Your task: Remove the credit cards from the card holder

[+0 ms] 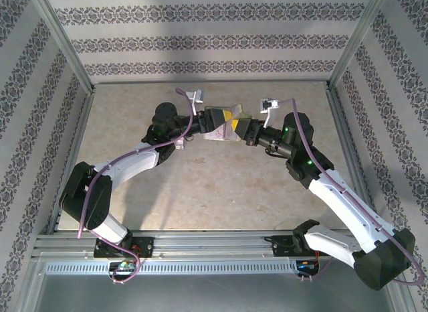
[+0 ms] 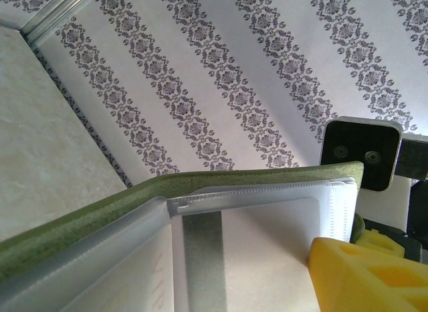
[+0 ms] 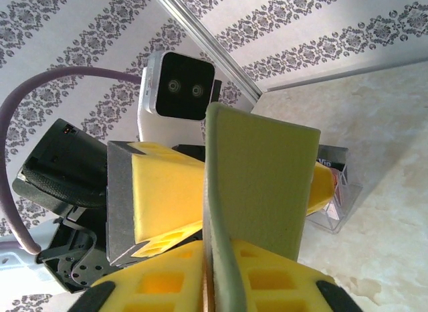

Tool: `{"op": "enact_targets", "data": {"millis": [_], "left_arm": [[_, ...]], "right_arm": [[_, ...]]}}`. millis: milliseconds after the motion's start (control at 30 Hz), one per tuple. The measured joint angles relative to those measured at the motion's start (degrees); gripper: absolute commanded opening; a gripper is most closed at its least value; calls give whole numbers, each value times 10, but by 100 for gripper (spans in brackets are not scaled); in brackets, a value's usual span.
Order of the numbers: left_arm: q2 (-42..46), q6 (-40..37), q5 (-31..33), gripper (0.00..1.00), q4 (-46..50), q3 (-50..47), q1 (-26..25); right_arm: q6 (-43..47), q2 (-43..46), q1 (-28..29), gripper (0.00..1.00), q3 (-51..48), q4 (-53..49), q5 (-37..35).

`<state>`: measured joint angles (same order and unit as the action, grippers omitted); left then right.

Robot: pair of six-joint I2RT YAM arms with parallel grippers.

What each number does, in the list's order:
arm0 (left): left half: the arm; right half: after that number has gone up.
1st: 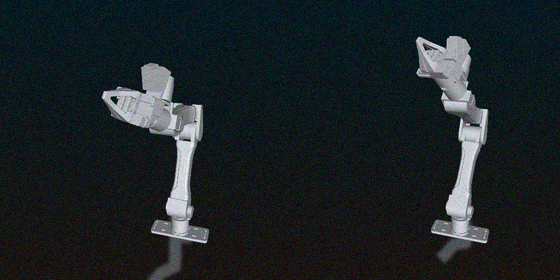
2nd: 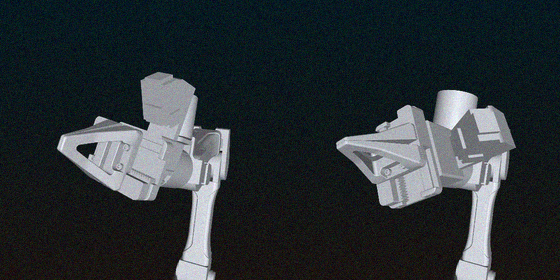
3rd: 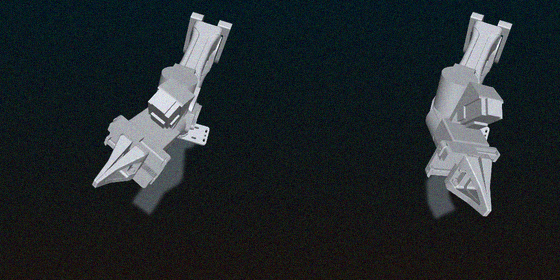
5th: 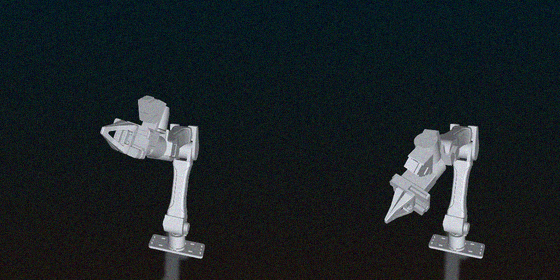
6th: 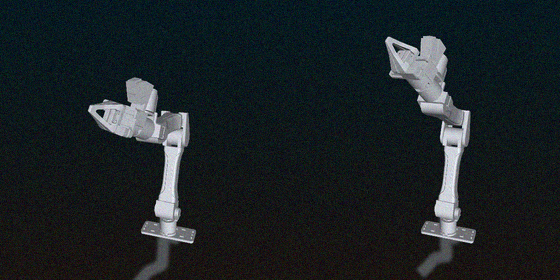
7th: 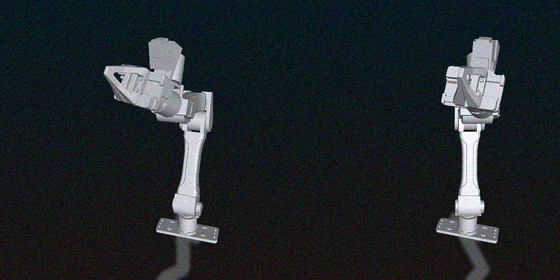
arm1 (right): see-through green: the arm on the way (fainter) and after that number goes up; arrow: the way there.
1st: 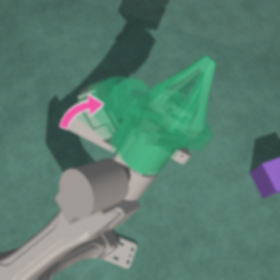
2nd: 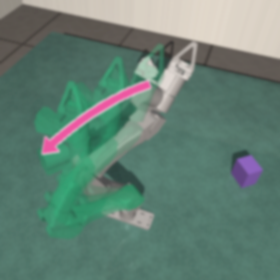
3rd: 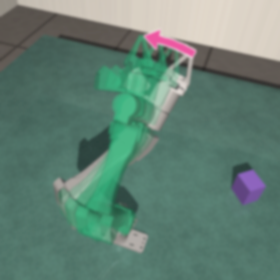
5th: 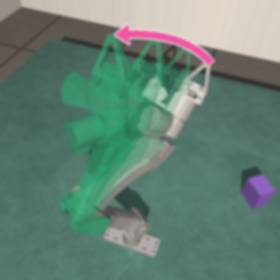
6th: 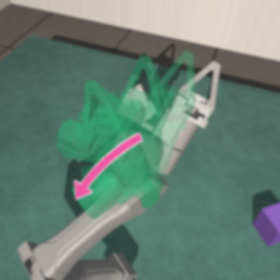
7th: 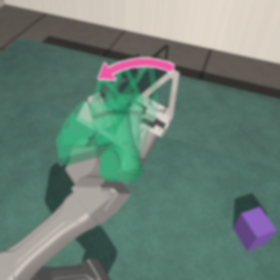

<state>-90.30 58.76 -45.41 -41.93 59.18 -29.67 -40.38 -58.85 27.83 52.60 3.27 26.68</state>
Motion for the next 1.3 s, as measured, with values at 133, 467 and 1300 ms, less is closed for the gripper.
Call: {"op": "enact_targets", "data": {"millis": [133,467,1300], "left_arm": [[0,0,0,88,3,0,0],[0,0,0,99,8,0,0],[0,-34,3,54,50,13,-11]], "right_arm": [[0,4,0,12,-5,4,0],[2,5,0,12,-6,1,-2],[2,-10,0,16,-6,-17,-6]]}}
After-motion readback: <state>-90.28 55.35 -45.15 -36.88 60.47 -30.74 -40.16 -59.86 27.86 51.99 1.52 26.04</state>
